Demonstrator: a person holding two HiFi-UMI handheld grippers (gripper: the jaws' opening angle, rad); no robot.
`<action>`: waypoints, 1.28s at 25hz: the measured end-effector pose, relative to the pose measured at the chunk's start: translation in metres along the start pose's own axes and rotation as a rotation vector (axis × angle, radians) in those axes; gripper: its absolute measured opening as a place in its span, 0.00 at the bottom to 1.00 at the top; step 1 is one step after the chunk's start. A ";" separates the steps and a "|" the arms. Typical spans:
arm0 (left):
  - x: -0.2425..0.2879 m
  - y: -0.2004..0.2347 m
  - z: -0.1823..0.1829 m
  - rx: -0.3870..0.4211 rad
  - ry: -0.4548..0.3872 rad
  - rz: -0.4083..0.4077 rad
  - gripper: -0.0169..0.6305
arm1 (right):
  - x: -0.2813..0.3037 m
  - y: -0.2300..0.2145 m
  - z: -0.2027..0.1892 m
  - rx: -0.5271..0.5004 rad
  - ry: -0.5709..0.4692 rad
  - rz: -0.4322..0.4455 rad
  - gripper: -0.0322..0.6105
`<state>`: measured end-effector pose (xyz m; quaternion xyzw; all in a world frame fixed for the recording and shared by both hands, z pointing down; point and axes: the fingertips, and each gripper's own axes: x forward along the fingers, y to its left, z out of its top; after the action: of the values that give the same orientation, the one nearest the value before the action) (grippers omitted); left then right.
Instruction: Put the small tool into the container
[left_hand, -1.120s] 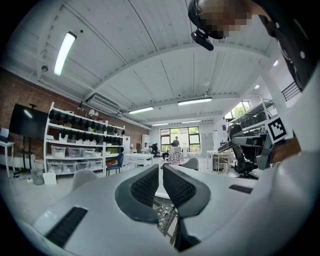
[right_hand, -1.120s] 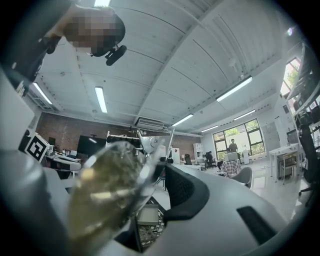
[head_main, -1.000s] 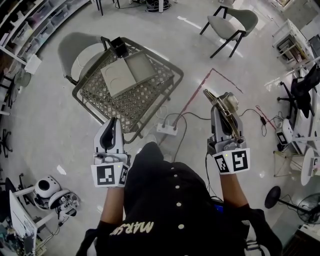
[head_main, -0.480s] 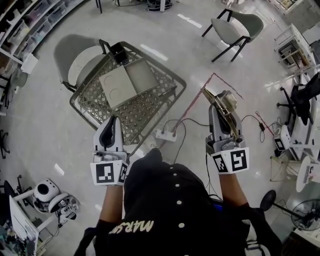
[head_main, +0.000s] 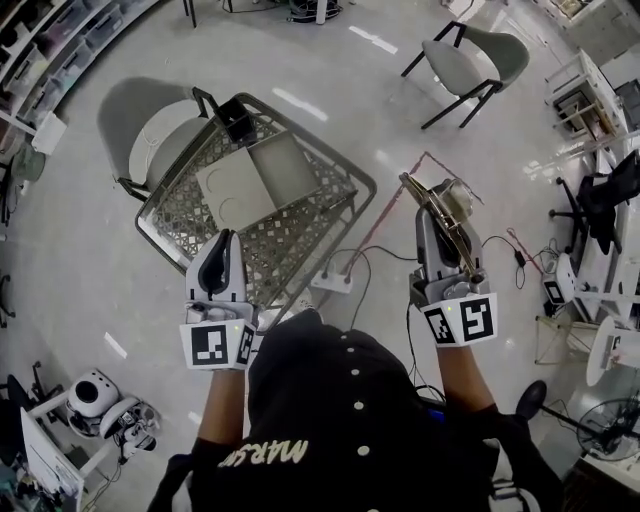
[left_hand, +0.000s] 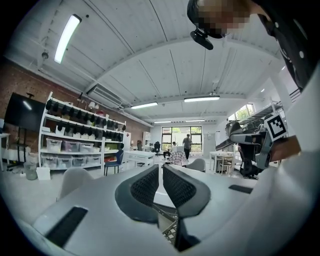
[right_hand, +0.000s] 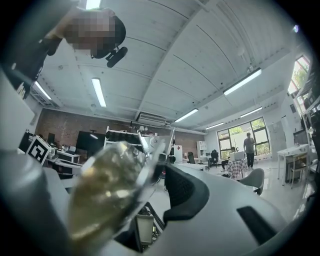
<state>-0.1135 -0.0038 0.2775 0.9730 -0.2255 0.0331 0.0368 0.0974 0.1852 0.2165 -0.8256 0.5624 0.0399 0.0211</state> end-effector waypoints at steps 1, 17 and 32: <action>0.003 0.005 -0.001 -0.006 0.000 -0.001 0.10 | 0.006 0.002 0.000 -0.004 0.005 0.001 0.21; 0.004 0.049 -0.015 -0.045 0.007 0.050 0.10 | 0.077 0.037 -0.008 -0.014 0.018 0.108 0.21; 0.042 0.058 -0.020 -0.058 0.012 0.325 0.10 | 0.189 0.019 -0.040 0.029 0.017 0.388 0.21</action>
<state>-0.1026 -0.0723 0.3045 0.9219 -0.3807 0.0381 0.0603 0.1506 -0.0004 0.2393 -0.7017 0.7116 0.0284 0.0201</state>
